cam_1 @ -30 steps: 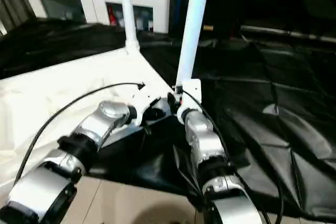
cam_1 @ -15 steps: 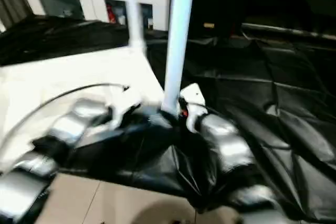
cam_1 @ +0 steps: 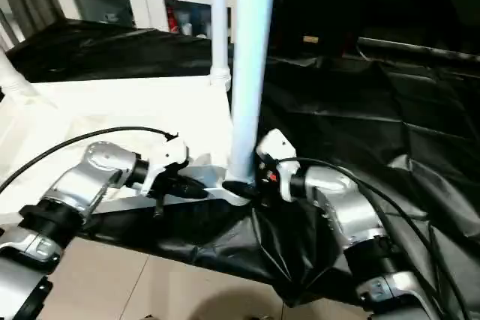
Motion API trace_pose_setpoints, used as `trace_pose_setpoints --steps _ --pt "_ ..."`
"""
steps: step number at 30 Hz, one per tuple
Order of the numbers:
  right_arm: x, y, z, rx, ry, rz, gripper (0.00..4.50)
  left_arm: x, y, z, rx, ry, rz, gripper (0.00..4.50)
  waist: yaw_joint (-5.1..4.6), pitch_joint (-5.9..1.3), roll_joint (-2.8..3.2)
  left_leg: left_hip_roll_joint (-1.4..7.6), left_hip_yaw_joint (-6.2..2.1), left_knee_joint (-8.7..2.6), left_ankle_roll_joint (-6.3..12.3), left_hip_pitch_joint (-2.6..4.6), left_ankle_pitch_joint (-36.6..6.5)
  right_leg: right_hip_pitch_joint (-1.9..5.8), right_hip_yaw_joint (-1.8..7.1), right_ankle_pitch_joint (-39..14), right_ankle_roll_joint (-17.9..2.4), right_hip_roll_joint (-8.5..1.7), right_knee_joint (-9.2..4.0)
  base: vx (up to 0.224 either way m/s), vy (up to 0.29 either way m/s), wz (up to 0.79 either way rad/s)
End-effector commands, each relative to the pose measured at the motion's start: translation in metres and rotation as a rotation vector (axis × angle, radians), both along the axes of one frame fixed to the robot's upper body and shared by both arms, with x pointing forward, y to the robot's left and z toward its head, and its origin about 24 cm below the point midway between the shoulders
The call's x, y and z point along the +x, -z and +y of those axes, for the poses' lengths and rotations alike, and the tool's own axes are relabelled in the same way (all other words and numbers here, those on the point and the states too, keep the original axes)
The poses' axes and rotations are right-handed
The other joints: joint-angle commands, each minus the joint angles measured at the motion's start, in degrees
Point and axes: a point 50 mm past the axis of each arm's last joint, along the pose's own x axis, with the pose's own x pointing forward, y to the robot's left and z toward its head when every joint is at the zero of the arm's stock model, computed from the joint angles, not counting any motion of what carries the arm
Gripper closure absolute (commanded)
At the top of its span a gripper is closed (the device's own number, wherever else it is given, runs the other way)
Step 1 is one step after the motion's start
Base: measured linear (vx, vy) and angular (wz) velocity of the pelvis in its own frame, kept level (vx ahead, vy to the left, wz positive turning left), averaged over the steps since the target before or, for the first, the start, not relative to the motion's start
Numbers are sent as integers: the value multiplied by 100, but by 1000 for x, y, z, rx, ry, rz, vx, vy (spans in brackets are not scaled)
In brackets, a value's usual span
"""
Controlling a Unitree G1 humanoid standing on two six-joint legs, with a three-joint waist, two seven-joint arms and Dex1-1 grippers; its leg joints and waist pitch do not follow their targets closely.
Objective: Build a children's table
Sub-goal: Rotate leg to tighten
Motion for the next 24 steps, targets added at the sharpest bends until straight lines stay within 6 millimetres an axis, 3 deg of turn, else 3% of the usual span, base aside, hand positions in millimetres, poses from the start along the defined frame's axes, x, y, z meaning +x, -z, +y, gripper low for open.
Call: trace_pose_setpoints --steps 1,5,8,10,21,24 --pt "0 1 0 -24 -12 6 85 1 -10 -4 -23 37 -28 450 9 -430 -6 77 44 -355 398 -82 -486 445 323 -1658 -748 -440 -417 0 0 0" --pt "-1 3 0 -22 3 7 128 1 -9 -5 -20 33 -37 450 11 -429 10 75 44 -355 400 -81 -482 445 320 -1628 -762 -438 -412 0 0 0" --pt "-2 4 0 -12 2 17 133 1 -9 -5 -20 34 -35 450 8 -426 9 75 44 -356 395 -79 -514 444 318 -1659 -755 -439 -422 0 0 0" --pt "-2 5 0 -15 2 16 166 1 -9 -4 -16 34 -36 450 10 -430 10 74 44 -355 389 -78 -499 445 321 -1652 -750 -437 -420 0 0 0" --pt "-5 15 1 -15 58 24 178 5 -4 -8 8 -23 -71 450 1 -423 6 69 46 -357 358 -69 -539 441 315 -1727 -717 -436 -433 0 0 0" --pt "1 24 0 -13 207 14 178 11 1 -15 31 -112 -99 450 -8 -415 5 63 52 -357 301 -48 -578 412 308 -1913 -660 -432 -467 0 0 0"
